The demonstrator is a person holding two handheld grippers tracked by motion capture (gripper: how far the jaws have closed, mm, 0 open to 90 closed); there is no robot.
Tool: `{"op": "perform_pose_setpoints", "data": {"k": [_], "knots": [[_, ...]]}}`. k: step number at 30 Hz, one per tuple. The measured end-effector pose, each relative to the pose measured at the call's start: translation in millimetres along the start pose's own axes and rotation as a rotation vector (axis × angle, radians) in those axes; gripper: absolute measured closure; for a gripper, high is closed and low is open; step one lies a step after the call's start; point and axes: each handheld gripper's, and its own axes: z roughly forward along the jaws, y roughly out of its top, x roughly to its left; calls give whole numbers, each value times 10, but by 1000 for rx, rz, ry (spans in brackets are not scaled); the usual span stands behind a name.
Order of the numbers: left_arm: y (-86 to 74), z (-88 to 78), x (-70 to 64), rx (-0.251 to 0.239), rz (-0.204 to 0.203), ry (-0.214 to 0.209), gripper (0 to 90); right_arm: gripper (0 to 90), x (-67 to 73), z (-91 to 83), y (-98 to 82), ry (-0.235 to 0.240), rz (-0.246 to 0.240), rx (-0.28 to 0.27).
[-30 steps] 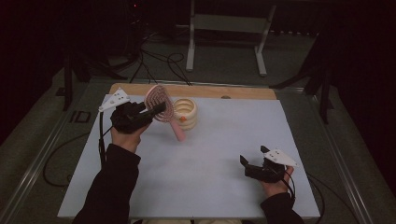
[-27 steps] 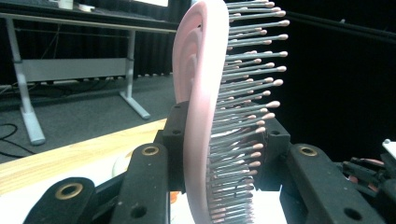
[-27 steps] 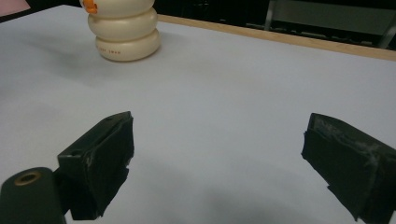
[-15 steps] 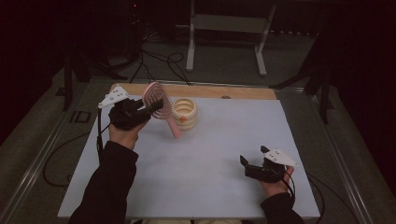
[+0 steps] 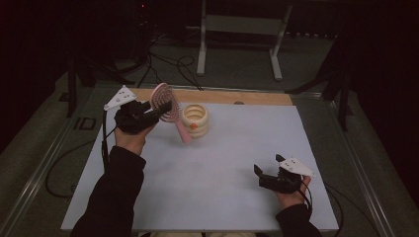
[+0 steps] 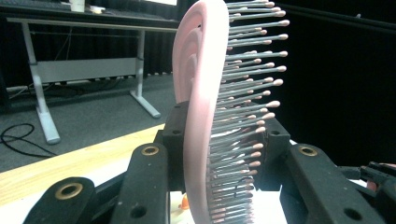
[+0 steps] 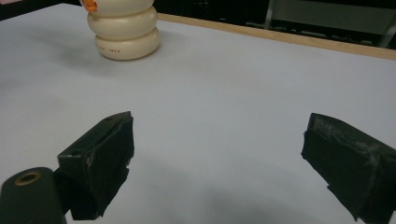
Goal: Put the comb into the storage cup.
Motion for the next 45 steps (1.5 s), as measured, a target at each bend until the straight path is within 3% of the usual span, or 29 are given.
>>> {"op": "perform_pose_setpoints", "data": {"k": [45], "knots": [[237, 141, 36, 18, 41, 73, 652, 89, 8, 12, -9, -4, -3, 9]]}}
